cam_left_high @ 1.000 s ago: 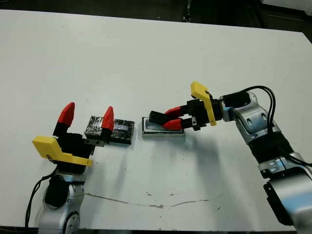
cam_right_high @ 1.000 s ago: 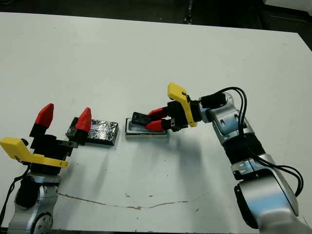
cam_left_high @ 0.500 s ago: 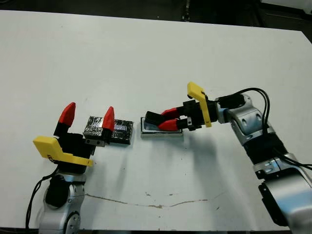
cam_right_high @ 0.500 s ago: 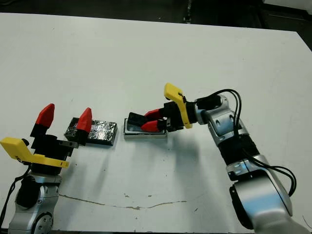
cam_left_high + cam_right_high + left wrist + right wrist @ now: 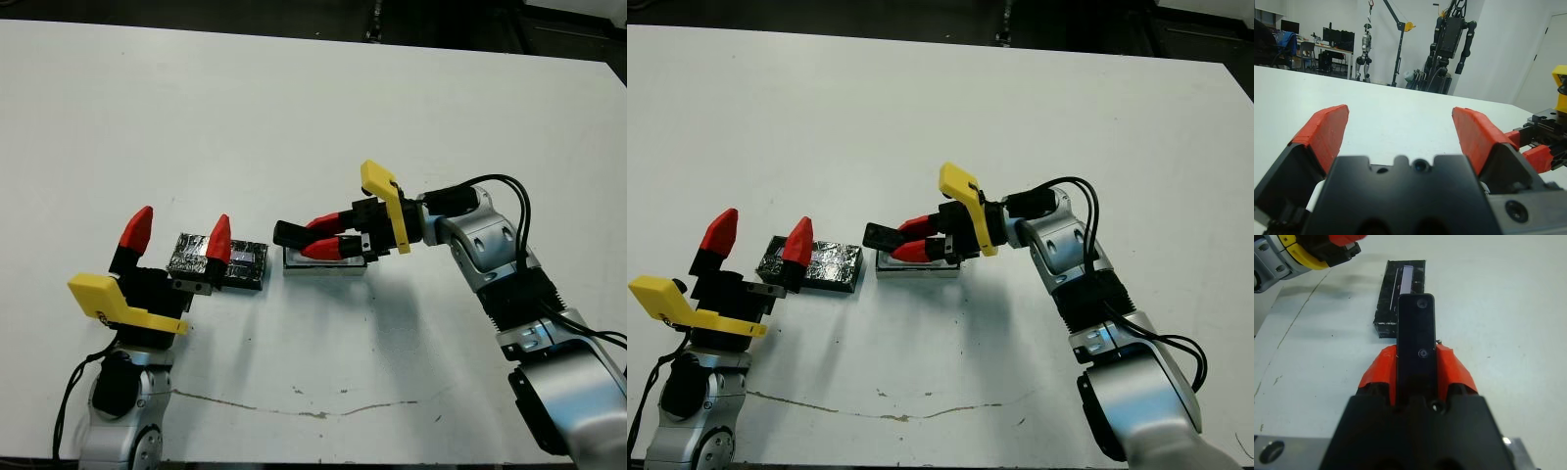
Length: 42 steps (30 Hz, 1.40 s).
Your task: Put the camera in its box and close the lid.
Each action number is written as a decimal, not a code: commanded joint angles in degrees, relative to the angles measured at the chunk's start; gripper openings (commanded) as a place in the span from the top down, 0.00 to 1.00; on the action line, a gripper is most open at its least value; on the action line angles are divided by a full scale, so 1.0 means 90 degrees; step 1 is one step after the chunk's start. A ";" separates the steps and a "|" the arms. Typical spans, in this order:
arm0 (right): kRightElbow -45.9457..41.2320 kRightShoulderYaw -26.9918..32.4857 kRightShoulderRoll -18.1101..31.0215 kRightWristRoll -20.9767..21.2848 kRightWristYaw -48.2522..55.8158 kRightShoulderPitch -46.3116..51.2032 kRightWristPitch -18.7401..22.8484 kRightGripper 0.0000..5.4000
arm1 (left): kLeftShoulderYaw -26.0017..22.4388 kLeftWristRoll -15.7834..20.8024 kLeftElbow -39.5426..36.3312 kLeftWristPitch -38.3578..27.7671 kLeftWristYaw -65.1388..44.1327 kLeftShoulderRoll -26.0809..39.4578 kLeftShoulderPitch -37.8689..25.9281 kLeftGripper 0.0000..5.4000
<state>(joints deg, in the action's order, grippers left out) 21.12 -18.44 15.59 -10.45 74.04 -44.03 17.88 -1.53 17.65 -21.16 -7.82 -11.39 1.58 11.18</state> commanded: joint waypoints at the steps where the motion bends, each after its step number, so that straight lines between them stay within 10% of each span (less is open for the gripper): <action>1: 0.0041 0.0000 0.0081 0.0029 0.0008 0.0042 -0.0090 0.69 | 0.0007 -0.0058 0.0028 -0.0029 0.0006 -0.0011 0.0088 0.00; 42: 0.0637 -0.0073 0.0576 0.0324 0.0286 0.0213 -0.0362 0.69 | -0.0014 0.0004 0.0014 -0.0018 0.0001 0.0013 0.0099 0.00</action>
<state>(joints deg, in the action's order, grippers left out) 26.70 -18.57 18.42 -8.86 75.73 -43.89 15.29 -1.42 17.88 -21.16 -8.16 -11.40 1.59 11.34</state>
